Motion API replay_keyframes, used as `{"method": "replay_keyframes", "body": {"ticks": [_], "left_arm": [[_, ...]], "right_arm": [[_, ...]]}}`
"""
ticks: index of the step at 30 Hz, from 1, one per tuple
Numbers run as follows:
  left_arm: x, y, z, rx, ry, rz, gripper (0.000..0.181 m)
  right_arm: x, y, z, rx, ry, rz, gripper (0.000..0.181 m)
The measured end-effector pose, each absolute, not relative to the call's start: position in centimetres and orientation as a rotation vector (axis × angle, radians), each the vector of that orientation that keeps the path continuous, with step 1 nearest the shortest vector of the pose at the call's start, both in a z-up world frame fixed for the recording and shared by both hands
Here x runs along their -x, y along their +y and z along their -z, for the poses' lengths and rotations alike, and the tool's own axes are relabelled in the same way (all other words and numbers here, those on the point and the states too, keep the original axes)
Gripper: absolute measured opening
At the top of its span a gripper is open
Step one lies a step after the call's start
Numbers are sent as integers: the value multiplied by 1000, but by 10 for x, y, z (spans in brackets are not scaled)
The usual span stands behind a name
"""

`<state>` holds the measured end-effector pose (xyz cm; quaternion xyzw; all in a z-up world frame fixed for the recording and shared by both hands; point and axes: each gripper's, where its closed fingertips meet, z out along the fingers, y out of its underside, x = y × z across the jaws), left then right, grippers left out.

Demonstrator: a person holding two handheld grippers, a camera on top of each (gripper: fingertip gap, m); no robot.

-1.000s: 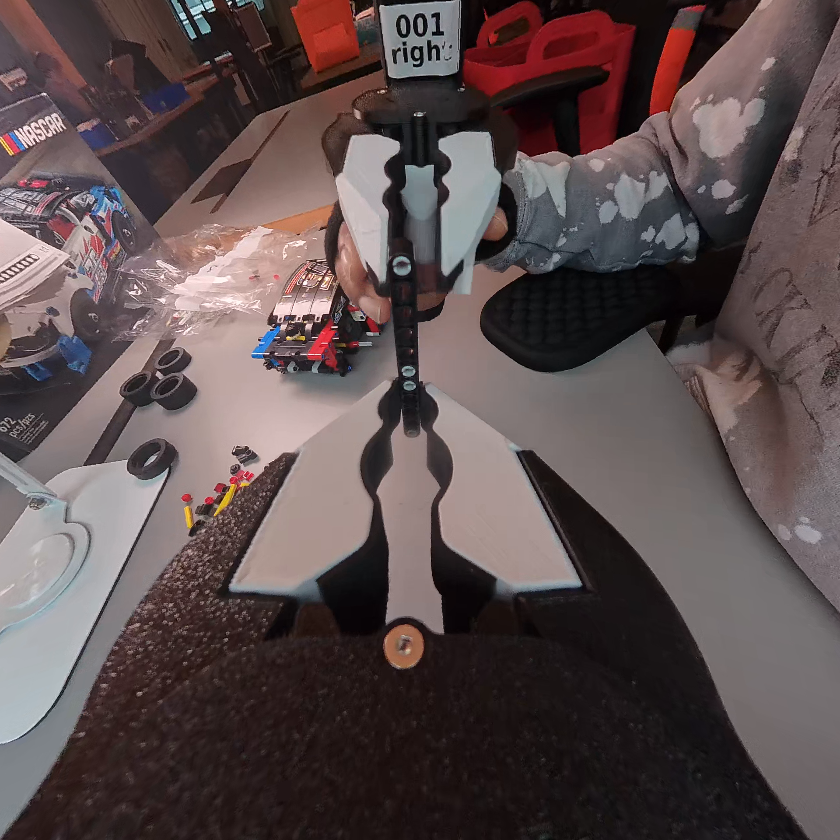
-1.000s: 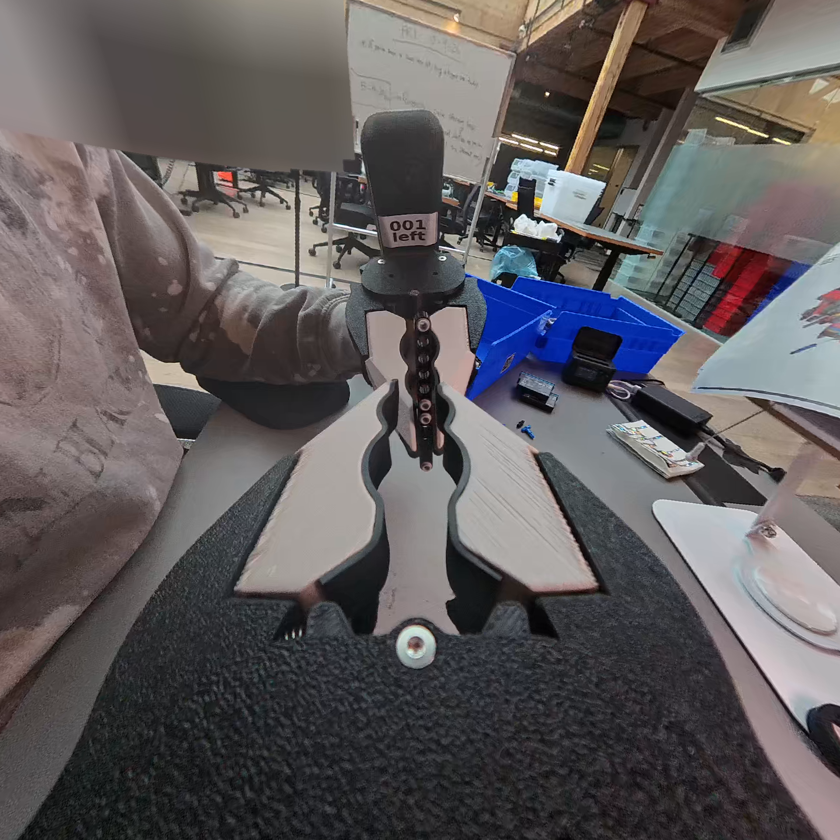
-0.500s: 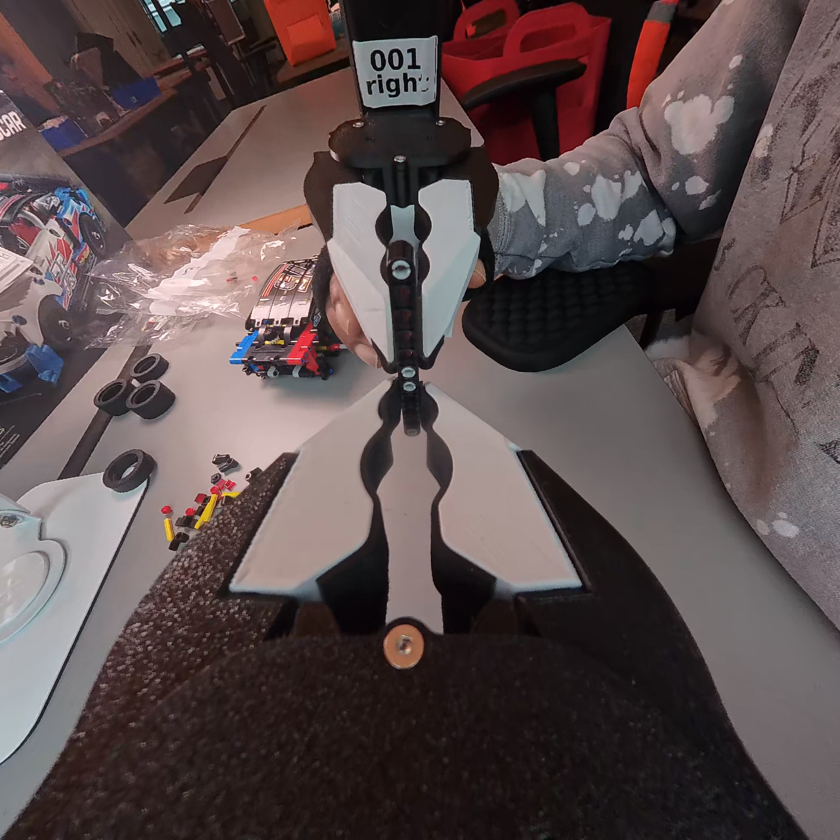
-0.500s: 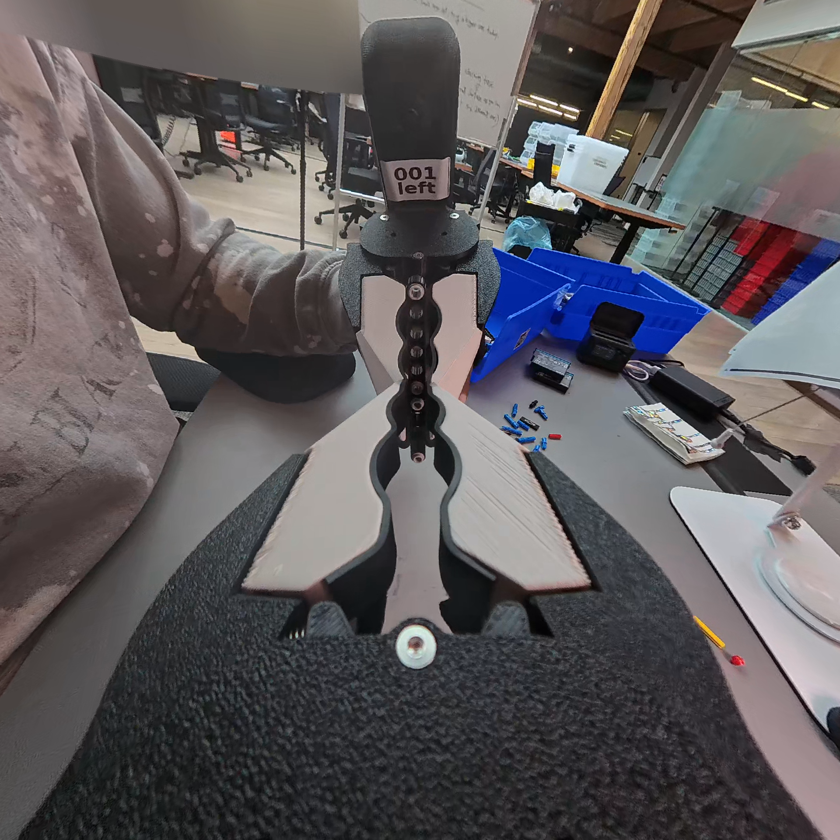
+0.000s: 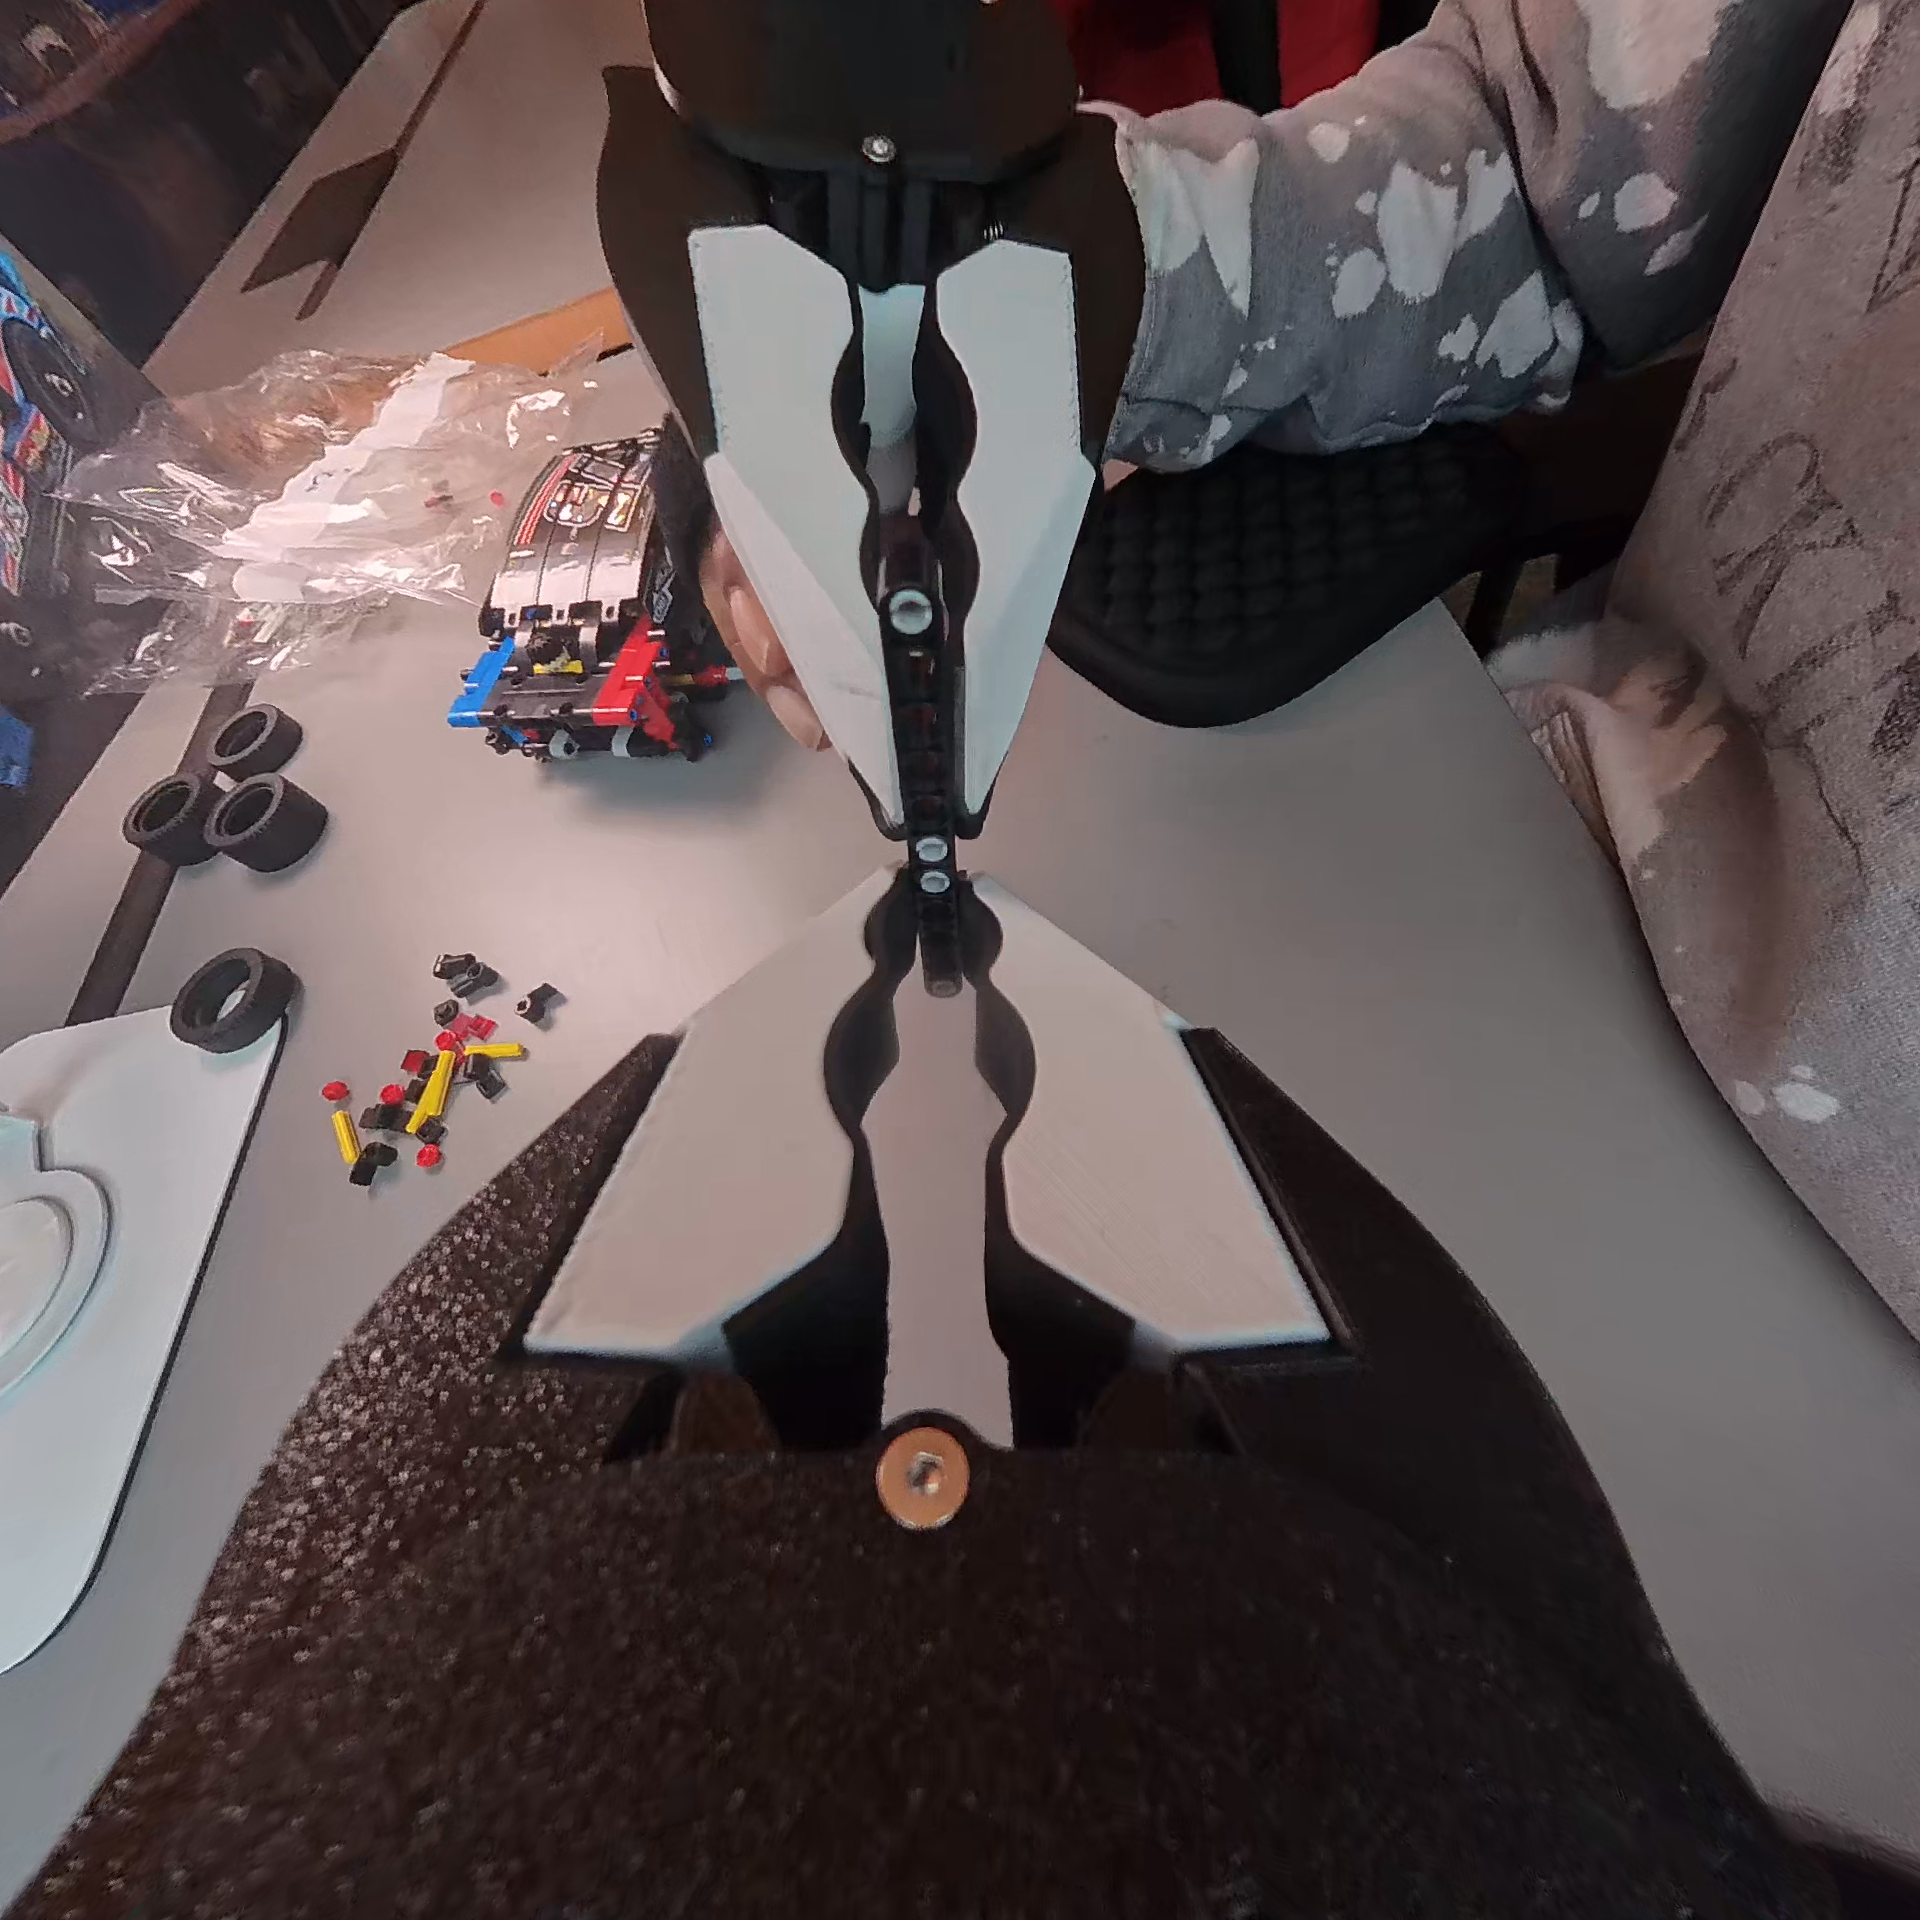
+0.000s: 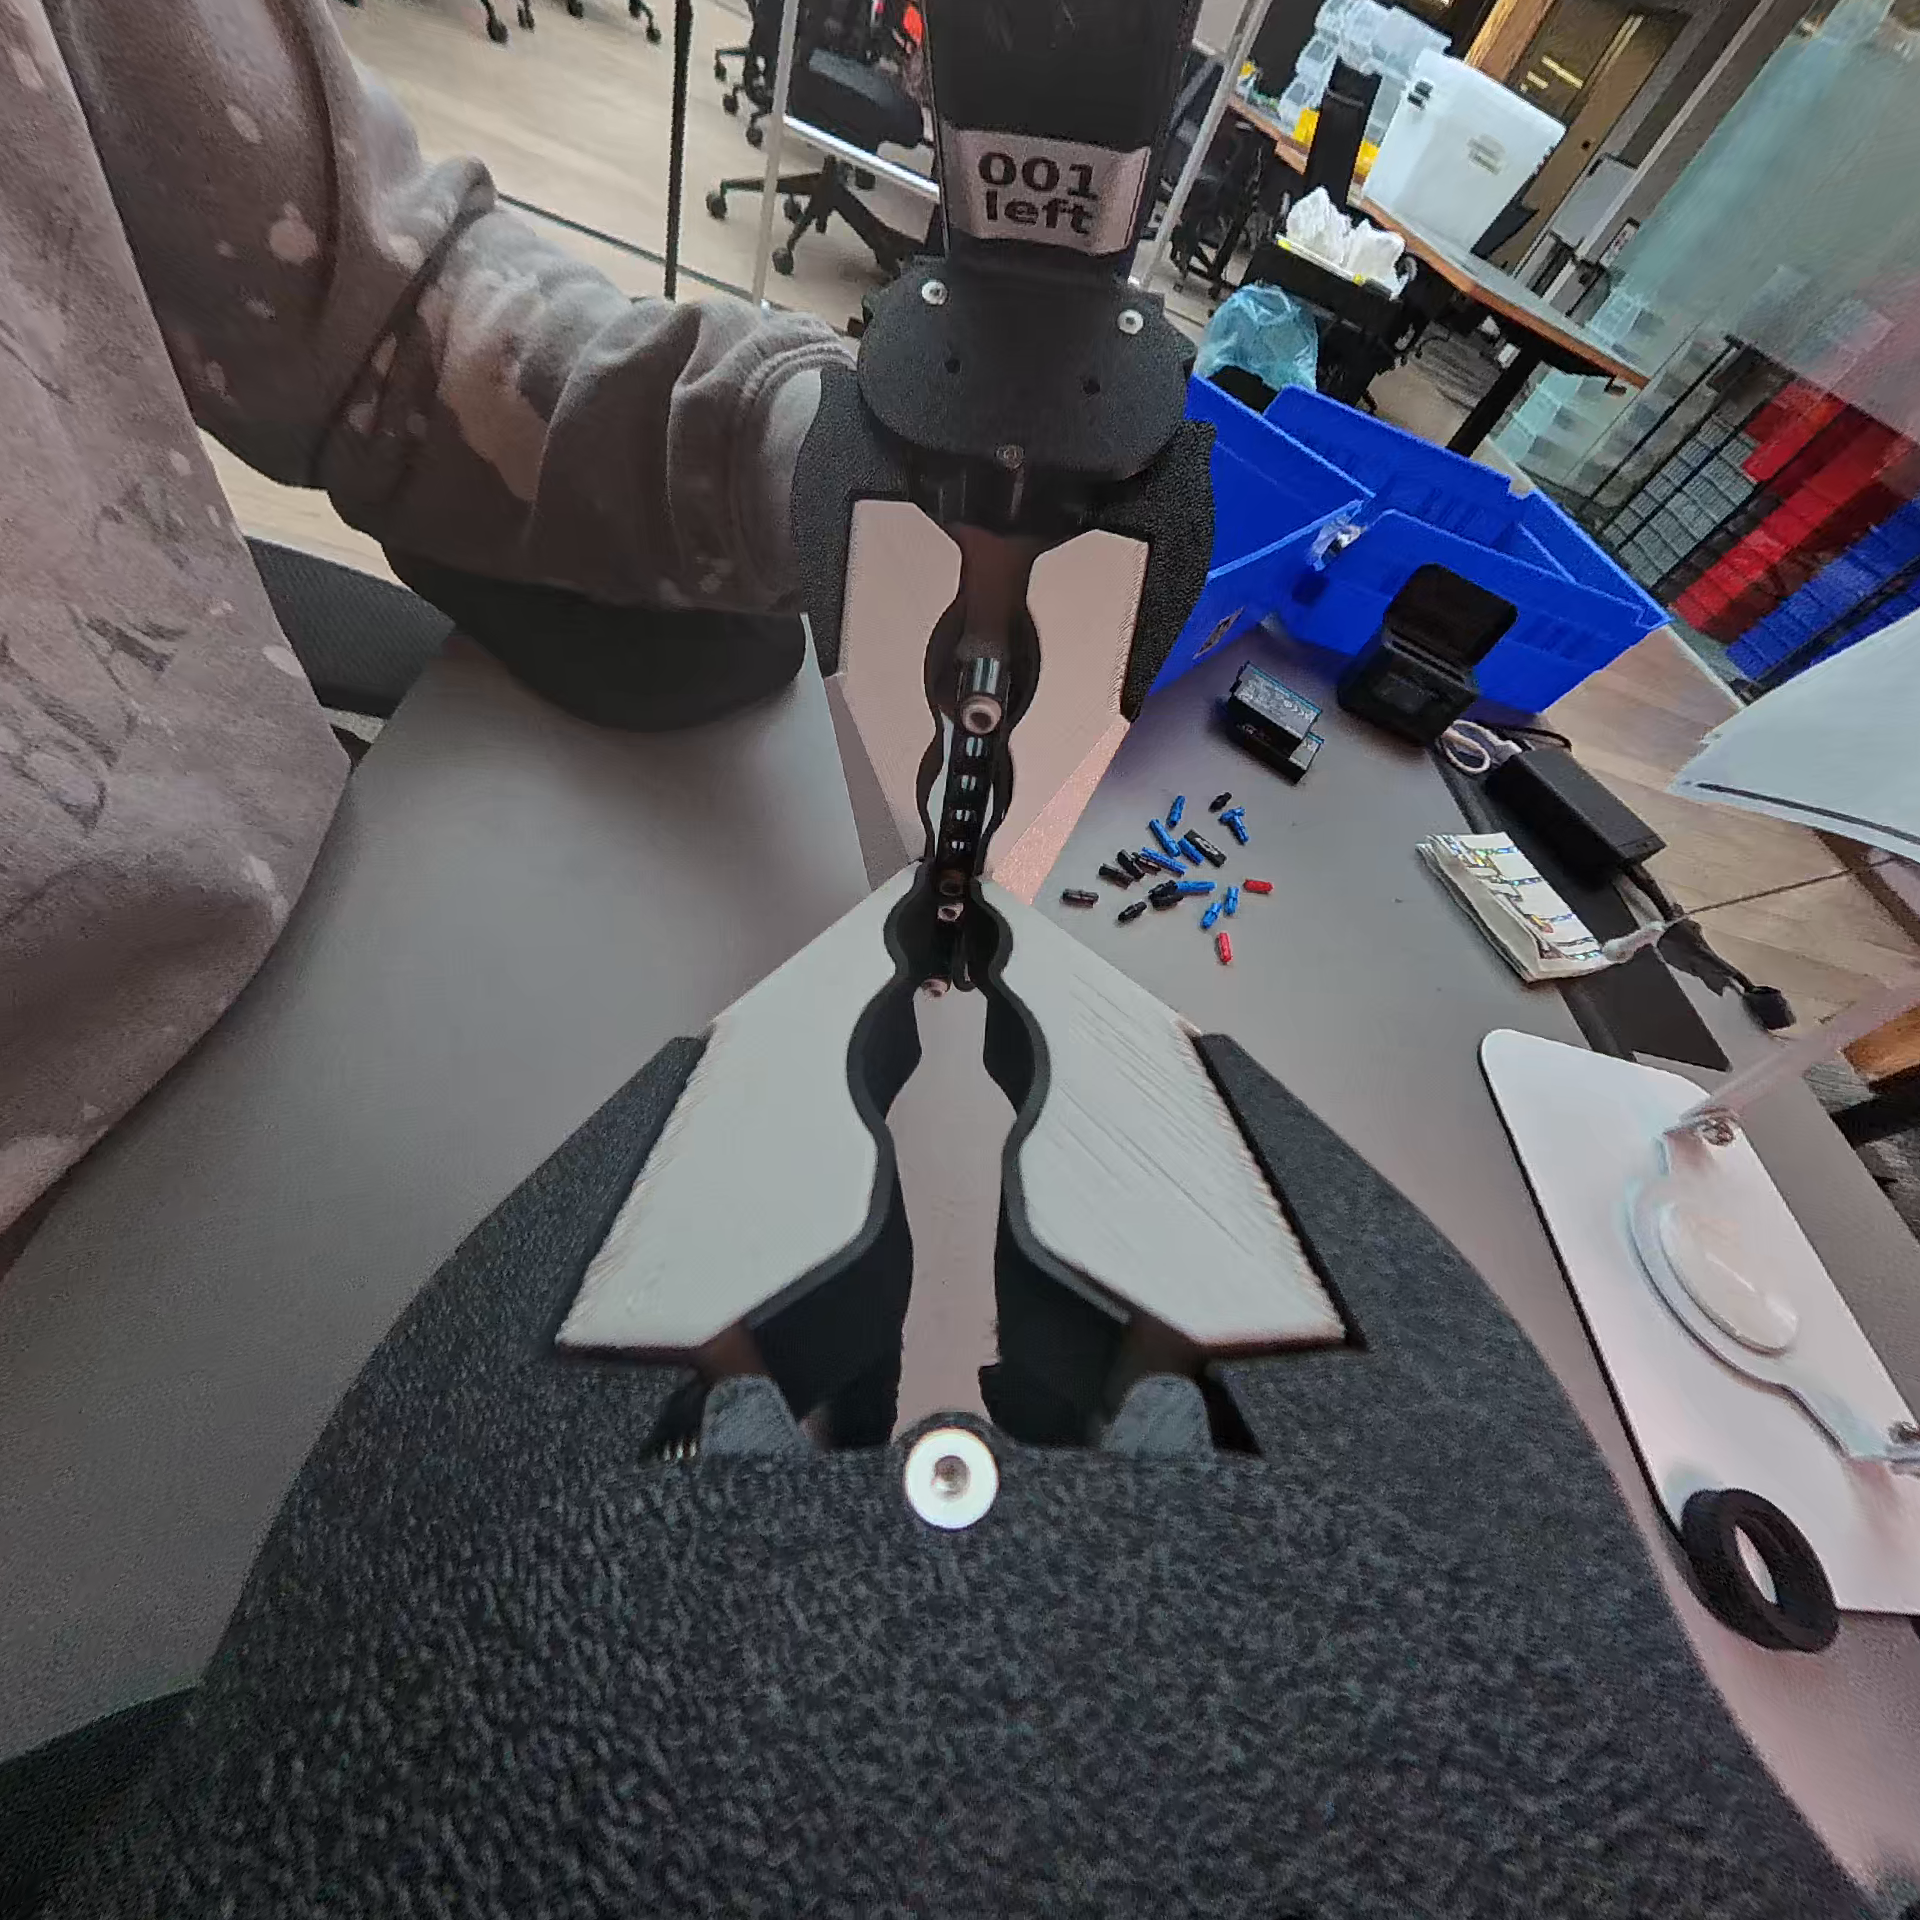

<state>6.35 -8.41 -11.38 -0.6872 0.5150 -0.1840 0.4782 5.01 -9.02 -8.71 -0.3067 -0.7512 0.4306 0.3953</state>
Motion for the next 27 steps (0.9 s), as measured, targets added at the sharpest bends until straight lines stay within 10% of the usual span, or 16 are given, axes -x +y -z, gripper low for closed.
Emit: {"method": "replay_keyframes", "body": {"ticks": [27], "left_arm": [[-52,-82,134,1737,1243,518,5]], "right_arm": [[-36,-87,108,854,-1917,-1038,6]]}}
